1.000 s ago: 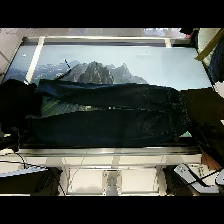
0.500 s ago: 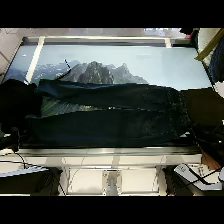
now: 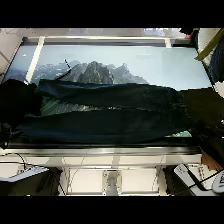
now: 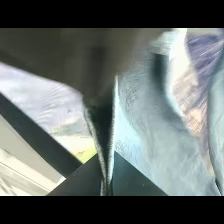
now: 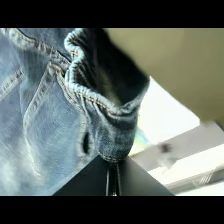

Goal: Fold the clothes and pants, and hang the long-sleeved shirts on hangers.

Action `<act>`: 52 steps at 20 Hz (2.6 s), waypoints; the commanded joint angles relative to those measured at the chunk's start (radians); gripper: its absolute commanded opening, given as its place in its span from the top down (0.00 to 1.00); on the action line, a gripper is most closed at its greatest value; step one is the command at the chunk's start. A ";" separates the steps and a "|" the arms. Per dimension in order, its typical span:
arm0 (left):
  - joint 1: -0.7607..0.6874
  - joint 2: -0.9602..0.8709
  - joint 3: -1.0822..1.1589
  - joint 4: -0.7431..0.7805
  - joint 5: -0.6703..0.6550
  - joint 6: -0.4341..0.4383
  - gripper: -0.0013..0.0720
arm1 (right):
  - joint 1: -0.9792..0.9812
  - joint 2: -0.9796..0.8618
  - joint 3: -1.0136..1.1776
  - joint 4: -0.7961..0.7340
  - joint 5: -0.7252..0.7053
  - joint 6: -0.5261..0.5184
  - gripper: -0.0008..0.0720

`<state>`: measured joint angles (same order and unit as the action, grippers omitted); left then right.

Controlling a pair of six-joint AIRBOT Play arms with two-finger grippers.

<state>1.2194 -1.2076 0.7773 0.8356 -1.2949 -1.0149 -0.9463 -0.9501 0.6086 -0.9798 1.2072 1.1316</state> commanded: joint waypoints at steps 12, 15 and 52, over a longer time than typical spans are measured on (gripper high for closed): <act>-0.591 0.057 0.402 0.196 0.428 -0.365 0.97 | 0.108 0.103 0.178 0.172 -0.034 0.056 0.93; -0.785 -0.119 0.600 0.533 0.481 -0.610 0.97 | 0.275 -0.062 0.251 0.166 -0.146 0.110 0.93; -0.972 -0.503 1.008 0.803 0.743 -0.906 0.03 | 0.518 -0.594 0.760 -0.074 -0.338 0.422 0.36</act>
<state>0.2501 -1.8023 1.7760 1.6402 -0.5495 -1.9324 -0.4057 -1.6020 1.3006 -0.9794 0.7204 1.6039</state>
